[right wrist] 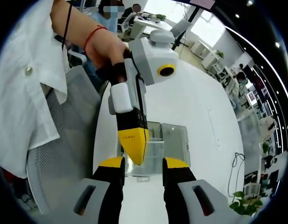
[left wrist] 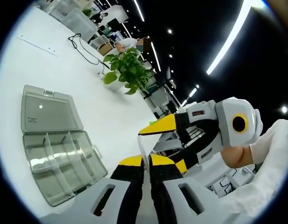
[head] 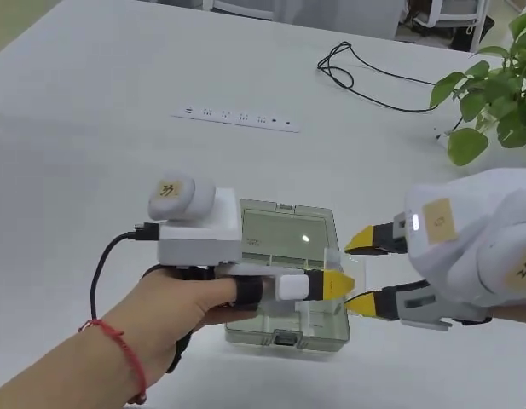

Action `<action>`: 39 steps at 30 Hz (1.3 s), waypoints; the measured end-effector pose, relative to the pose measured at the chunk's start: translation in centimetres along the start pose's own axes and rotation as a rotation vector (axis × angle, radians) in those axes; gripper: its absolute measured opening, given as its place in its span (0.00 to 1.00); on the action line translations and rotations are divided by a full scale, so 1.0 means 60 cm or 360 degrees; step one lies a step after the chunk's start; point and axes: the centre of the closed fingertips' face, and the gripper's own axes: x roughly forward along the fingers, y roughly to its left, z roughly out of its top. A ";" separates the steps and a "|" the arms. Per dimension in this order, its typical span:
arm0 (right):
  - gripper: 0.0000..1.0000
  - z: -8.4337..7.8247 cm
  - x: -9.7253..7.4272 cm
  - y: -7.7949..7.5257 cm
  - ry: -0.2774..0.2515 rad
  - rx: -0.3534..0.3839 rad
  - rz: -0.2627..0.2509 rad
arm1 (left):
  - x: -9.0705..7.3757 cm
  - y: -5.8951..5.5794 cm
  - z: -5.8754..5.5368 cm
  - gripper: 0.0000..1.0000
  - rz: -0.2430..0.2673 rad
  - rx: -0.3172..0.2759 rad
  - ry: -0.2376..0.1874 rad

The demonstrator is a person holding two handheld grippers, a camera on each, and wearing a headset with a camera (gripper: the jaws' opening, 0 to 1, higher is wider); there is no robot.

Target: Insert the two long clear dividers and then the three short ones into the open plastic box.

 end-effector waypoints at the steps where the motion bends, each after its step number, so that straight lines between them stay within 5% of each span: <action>1: 0.33 0.000 0.000 0.000 0.0000 -0.0002 0.0000 | 0.000 0.000 0.000 0.00 0.0000 -0.0002 -0.0001; 16: 0.34 0.008 -0.003 -0.004 -0.0036 -0.0003 -0.0017 | -0.006 0.006 0.002 0.00 0.0023 0.0020 -0.0032; 26: 0.30 0.013 -0.031 -0.012 -0.0226 0.0263 0.0139 | -0.018 -0.003 -0.016 0.00 -0.0020 0.0571 0.0102; 32: 0.19 0.020 -0.043 0.008 -0.0311 0.0356 0.0358 | -0.026 -0.016 -0.032 0.00 -0.0099 0.0951 0.0186; 39: 0.14 0.034 -0.046 0.027 -0.0359 0.0386 0.0508 | -0.032 -0.032 -0.045 0.00 -0.0195 0.1125 0.0230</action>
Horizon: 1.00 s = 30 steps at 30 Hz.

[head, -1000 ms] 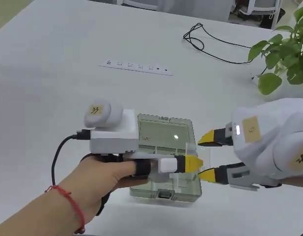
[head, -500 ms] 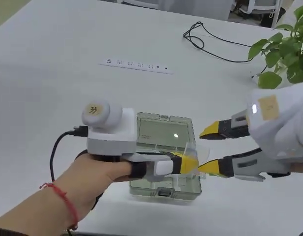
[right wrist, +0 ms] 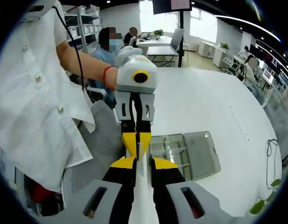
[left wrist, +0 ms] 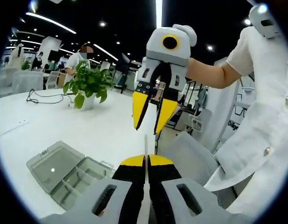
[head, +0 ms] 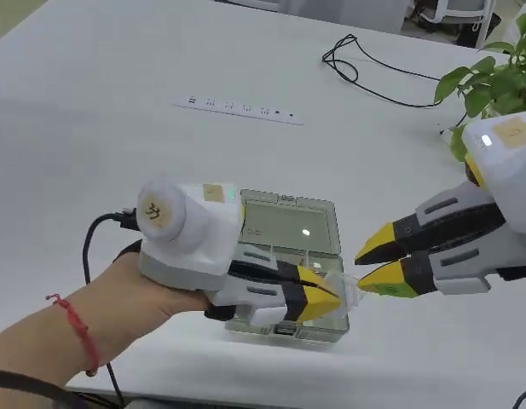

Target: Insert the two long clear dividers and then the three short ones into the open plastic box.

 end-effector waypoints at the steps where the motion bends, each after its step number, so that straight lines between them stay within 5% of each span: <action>1: 0.14 0.002 0.001 0.004 -0.0006 0.0008 0.0023 | 0.000 -0.002 0.002 0.00 -0.0008 0.0016 -0.0010; 13: 0.07 -0.002 0.014 0.022 0.0000 0.0026 0.0173 | -0.001 -0.014 0.016 0.00 -0.0062 0.0088 -0.0058; 30: 0.03 -0.001 0.019 0.024 0.0002 0.0004 0.0205 | -0.001 -0.010 0.012 0.00 -0.0049 0.0139 -0.0030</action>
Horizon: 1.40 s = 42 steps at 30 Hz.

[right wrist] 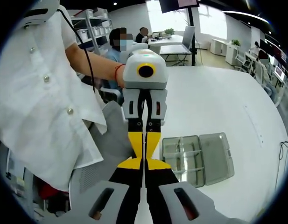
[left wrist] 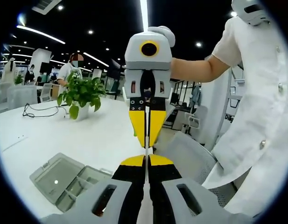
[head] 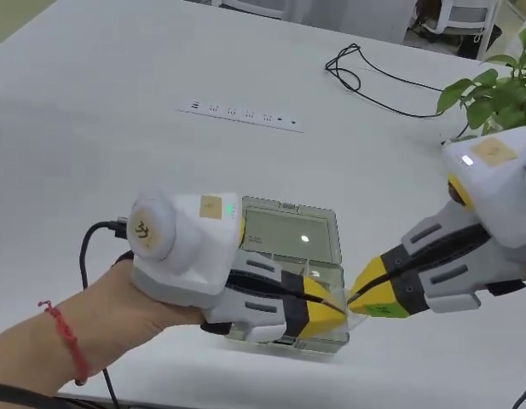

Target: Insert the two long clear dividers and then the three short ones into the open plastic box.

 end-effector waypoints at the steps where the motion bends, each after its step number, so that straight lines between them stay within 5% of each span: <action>1: 0.03 0.000 0.000 0.000 0.0001 0.0000 -0.0001 | 0.000 0.000 0.000 0.00 0.0001 -0.0002 -0.0001; 29: 0.03 -0.003 -0.002 -0.012 0.0009 0.0000 -0.0061 | -0.018 0.020 -0.015 0.12 0.0112 -0.0019 0.0038; 42: 0.03 -0.013 -0.008 -0.026 0.0025 0.0016 -0.0113 | -0.041 0.041 -0.021 0.29 0.0206 -0.0024 0.0045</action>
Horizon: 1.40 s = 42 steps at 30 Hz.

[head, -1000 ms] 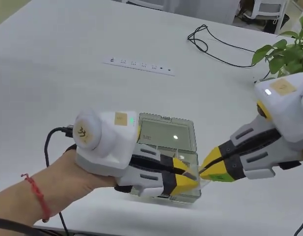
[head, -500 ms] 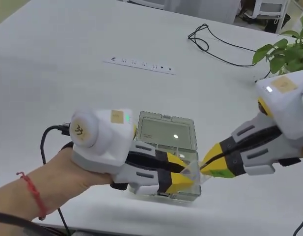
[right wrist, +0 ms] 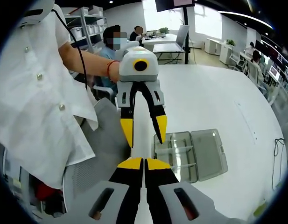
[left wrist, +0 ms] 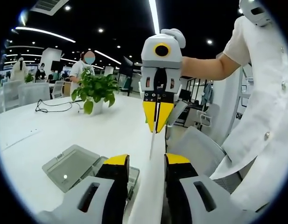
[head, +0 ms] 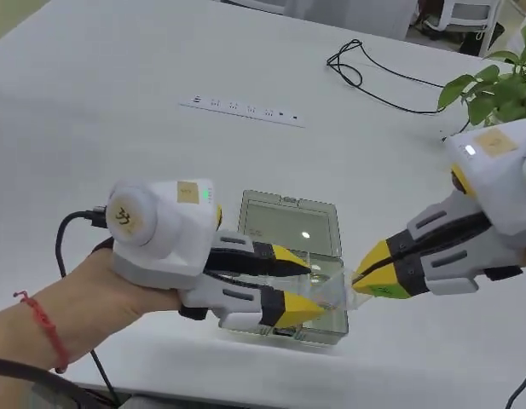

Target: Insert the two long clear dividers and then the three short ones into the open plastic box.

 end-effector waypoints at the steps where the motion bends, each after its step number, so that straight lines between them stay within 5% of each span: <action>1: 0.03 -0.001 0.000 -0.001 0.0001 0.0002 -0.0004 | -0.002 0.003 -0.002 0.31 0.0013 0.0004 0.0004; 17: 0.03 -0.022 0.002 -0.029 0.0042 0.0041 -0.0062 | -0.031 0.037 -0.021 0.62 0.0155 0.0007 0.0036; 28: 0.03 -0.054 0.024 -0.074 0.0167 0.0040 -0.0166 | -0.056 0.077 -0.041 0.84 0.0262 0.0008 0.0067; 36: 0.03 -0.098 0.057 -0.110 0.0270 0.0006 -0.0208 | -0.064 0.092 -0.052 0.92 0.0287 -0.0007 0.0087; 42: 0.03 -0.102 0.071 -0.115 0.0313 -0.0018 -0.0206 | -0.066 0.097 -0.058 0.98 0.0306 -0.0024 0.0096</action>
